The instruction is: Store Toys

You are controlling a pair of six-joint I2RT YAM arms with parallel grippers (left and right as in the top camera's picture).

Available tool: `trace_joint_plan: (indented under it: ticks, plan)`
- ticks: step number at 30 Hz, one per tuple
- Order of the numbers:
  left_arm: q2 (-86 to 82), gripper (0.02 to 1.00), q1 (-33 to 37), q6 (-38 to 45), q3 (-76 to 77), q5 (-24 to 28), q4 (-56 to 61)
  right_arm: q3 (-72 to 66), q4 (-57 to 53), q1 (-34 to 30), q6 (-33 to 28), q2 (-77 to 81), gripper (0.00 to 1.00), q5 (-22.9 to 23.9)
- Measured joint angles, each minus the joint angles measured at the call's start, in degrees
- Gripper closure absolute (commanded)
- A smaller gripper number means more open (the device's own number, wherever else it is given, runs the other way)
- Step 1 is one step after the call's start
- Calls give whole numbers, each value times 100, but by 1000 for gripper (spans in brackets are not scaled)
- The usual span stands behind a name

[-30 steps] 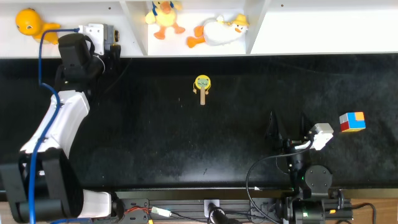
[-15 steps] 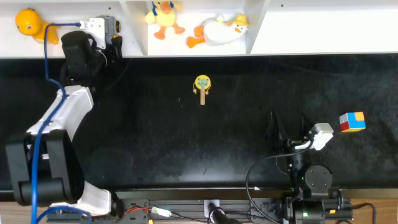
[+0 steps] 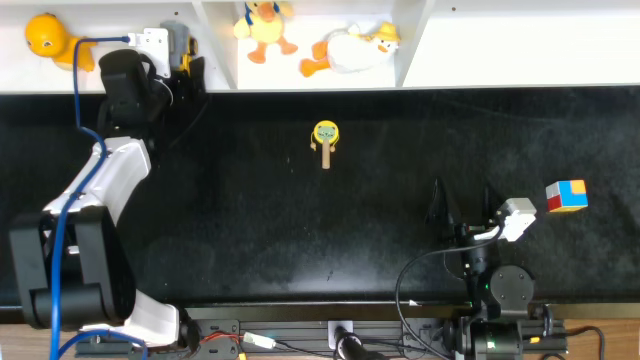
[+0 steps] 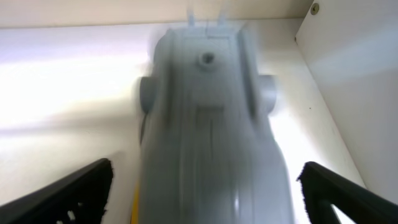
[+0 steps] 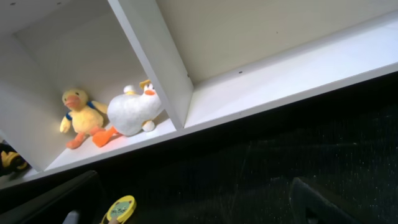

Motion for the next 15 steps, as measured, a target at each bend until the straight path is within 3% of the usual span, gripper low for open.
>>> trace_joint_plan:
  ticks: [15]
  plan:
    - [-317, 20, 0, 0, 0, 7, -518, 0, 0, 0, 2, 0, 1, -2]
